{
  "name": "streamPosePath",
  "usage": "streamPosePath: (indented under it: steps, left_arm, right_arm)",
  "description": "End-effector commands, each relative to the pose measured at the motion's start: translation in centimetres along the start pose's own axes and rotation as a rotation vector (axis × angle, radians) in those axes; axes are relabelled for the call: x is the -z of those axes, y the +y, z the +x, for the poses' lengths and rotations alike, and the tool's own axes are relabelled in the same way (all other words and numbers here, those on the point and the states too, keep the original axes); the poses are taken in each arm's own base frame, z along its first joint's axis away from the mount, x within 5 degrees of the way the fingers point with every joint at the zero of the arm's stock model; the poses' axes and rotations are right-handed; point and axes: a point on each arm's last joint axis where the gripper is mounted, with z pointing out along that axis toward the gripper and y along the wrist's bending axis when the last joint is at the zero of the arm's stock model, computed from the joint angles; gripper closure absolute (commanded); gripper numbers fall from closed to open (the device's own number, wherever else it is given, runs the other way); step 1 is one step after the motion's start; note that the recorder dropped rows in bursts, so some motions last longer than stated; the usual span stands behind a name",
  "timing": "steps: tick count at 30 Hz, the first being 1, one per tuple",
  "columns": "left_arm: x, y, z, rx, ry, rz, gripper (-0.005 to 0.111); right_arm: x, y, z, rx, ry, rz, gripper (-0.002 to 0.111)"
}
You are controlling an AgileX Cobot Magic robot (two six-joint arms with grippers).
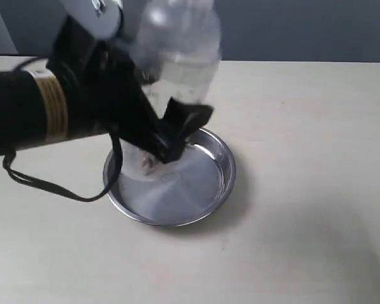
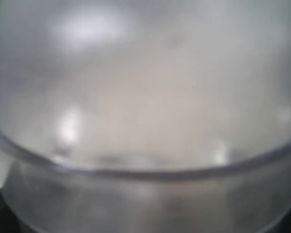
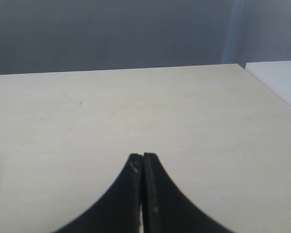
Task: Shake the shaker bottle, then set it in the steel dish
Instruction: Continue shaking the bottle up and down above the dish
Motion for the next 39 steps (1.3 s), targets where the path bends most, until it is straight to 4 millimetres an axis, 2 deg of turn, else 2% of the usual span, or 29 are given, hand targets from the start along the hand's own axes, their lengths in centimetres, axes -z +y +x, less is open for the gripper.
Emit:
streamPosePath:
  steps: [1, 2, 5, 6, 7, 10, 12, 13, 14, 16, 17, 19, 21, 22, 23, 24, 26, 27, 28, 29, 30, 31, 32, 33, 34, 35, 37, 38, 39]
  left_arm:
    - [-0.2, 6.6, 2.4, 0.29, 0.064, -0.244, 0.106]
    - [-0.5, 6.0, 2.0, 0.36, -0.029, -0.128, 0.106]
    - [-0.7, -0.3, 0.4, 0.175, -0.155, 0.429, 0.106]
    - [-1.1, -1.1, 0.6, 0.149, -0.081, 0.399, 0.106]
    - [-1.4, -0.5, 1.1, 0.129, -0.003, 0.245, 0.106]
    - [-1.0, 4.3, 2.9, 0.196, 0.171, -0.304, 0.106]
    - [-0.9, 4.8, 2.7, 0.35, 0.129, -0.282, 0.106]
    - [-1.0, 3.1, 2.2, 0.346, 0.072, -0.104, 0.106]
    - [-0.9, -0.3, 1.4, 0.201, -0.011, 0.239, 0.106]
    - [-0.8, 0.1, -0.7, 0.291, -0.078, 0.197, 0.106]
    - [1.0, 1.4, -5.6, 0.296, -0.273, 0.152, 0.106]
    - [3.9, 1.9, -10.5, 0.117, -0.46, 0.135, 0.106]
    - [5.6, 2.2, -13.0, 0.043, -0.523, 0.067, 0.106]
    - [5.3, 2.5, -12.5, 0.077, -0.482, 0.035, 0.106]
    - [3.9, 2.7, -10.6, 0.129, -0.388, 0.001, 0.106]
    - [0.2, 2.8, -4.9, 0.206, -0.156, -0.037, 0.106]
    - [-2.8, 2.2, 1.3, 0.268, 0.043, 0.01, 0.106]
    - [-2.3, 1.6, 0.0, 0.295, -0.03, 0.084, 0.106]
    - [0.8, 0.3, -6.4, 0.191, -0.306, 0.244, 0.106]
    - [3.7, 0.4, -10.9, 0.009, -0.452, 0.188, 0.106]
    - [5.2, 0.8, -12.8, -0.016, -0.472, 0.085, 0.106]
    - [4.1, 1.2, -10.9, 0.08, -0.365, 0.01, 0.106]
    - [1.4, 1.2, -7.0, 0.095, -0.207, -0.019, 0.106]
    - [-1.7, 1.0, -1.3, 0.105, -0.006, -0.004, 0.106]
    - [-2.7, 0.7, 0.6, 0.113, 0.056, 0.019, 0.106]
    - [-1.9, 0.3, -1.2, 0.104, -0.022, 0.074, 0.106]
    - [1.9, 0.3, -8.2, -0.015, -0.272, 0.062, 0.106]
    - [1.8, 0.8, -7.6, 0.055, -0.243, 0.014, 0.106]
    - [0.5, 0.7, -5.4, 0.079, -0.161, 0.012, 0.106]
  right_arm:
    - [0.0, 0.0, -0.1, 0.003, -0.016, 0.005, 0.109]
    - [0.0, 0.0, -0.1, 0.003, -0.016, 0.005, 0.109]
    - [0.0, 0.0, -0.1, 0.003, -0.016, 0.005, 0.109]
    - [0.0, 0.0, -0.1, 0.003, -0.016, 0.005, 0.109]
    - [0.0, 0.0, -0.1, 0.003, -0.016, 0.005, 0.109]
    - [0.0, 0.0, -0.1, 0.003, -0.016, 0.005, 0.109]
    - [0.0, 0.0, -0.1, 0.003, -0.016, 0.005, 0.109]
    - [0.0, 0.0, -0.1, 0.003, -0.016, 0.005, 0.109]
    - [0.0, 0.0, -0.1, 0.003, -0.016, 0.005, 0.109]
    - [0.0, 0.0, -0.1, 0.003, -0.016, 0.005, 0.109]
    - [0.0, 0.0, -0.1, 0.003, -0.016, 0.005, 0.109]
    - [0.0, 0.0, -0.1, 0.003, -0.016, 0.005, 0.109]
    - [0.0, 0.0, -0.1, 0.003, -0.016, 0.005, 0.109]
    - [0.0, 0.0, -0.1, 0.003, -0.016, 0.005, 0.109]
    - [0.0, 0.0, -0.1, 0.003, -0.016, 0.005, 0.109]
    - [0.0, 0.0, -0.1, 0.003, -0.016, 0.005, 0.109]
    - [0.0, 0.0, -0.1, 0.003, -0.016, 0.005, 0.109]
    - [0.0, 0.0, -0.1, 0.003, -0.016, 0.005, 0.109]
    - [0.0, 0.0, -0.1, 0.003, -0.016, 0.005, 0.109]
    - [0.0, 0.0, -0.1, 0.003, -0.016, 0.005, 0.109]
    - [0.0, 0.0, -0.1, 0.003, -0.016, 0.005, 0.109]
    - [0.0, 0.0, -0.1, 0.003, -0.016, 0.005, 0.109]
    - [0.0, 0.0, -0.1, 0.003, -0.016, 0.005, 0.109]
    - [0.0, 0.0, -0.1, 0.003, -0.016, 0.005, 0.109]
    - [0.0, 0.0, -0.1, 0.003, -0.016, 0.005, 0.109]
    - [0.0, 0.0, -0.1, 0.003, -0.016, 0.005, 0.109]
    - [0.0, 0.0, -0.1, 0.003, -0.016, 0.005, 0.109]
    - [0.0, 0.0, -0.1, 0.003, -0.016, 0.005, 0.109]
    - [0.0, 0.0, -0.1, 0.003, -0.016, 0.005, 0.109]
